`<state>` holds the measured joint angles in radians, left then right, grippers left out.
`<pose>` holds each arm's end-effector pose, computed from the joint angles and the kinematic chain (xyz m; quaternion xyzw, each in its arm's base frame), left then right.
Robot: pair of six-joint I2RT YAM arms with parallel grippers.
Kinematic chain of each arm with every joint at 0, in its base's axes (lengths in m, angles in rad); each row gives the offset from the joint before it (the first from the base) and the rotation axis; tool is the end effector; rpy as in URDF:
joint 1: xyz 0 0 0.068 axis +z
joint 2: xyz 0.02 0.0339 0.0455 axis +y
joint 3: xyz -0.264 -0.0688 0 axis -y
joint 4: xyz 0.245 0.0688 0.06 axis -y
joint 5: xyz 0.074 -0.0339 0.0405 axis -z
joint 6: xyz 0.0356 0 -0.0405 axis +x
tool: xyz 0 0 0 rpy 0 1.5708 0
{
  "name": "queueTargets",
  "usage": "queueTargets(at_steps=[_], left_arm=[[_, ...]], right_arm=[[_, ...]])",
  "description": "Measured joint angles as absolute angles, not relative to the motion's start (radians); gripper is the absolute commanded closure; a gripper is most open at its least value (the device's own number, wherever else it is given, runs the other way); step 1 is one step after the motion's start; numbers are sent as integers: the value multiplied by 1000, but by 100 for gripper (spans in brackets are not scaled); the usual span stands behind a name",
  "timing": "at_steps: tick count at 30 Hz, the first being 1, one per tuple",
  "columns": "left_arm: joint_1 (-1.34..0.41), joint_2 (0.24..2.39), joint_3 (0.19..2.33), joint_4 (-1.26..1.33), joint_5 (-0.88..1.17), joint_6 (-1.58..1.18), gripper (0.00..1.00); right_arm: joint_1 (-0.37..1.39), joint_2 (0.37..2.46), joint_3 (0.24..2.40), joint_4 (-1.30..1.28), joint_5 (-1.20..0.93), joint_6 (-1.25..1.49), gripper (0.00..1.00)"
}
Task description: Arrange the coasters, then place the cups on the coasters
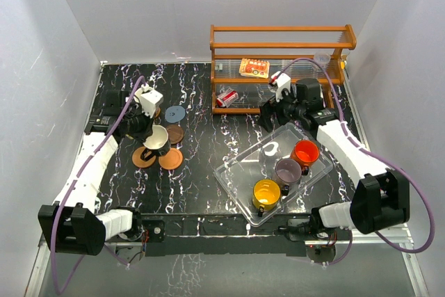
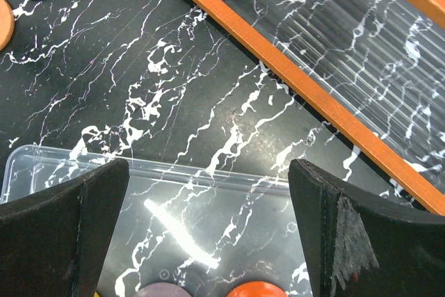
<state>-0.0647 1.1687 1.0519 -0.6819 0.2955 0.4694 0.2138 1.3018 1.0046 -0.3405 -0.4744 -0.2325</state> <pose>0.2412 -0.0260 0.3101 0.2953 0.8692 -0.0587 0.3922 0.2766 0.0767 0.2907 -0.2952 0.8232 0.2058 0.4392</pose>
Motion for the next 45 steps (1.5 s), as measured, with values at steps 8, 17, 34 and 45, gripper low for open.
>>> queueTargets(at_steps=[8,17,34,45], left_arm=[[38,1208,1039,-684,321,560,100],[151,1278,1039,-708,385,680,100],[216,1399,1065,-730,448,813,100],[239,1462,1088,-737,450,846,100]], right_arm=[[170,1275,984,-323,-561,-233,2],[169,1290,984,-328,-606,-234,2],[169,1307,984,-340,-625,-236,2],[169,1317,984,-340,-625,-238,2]])
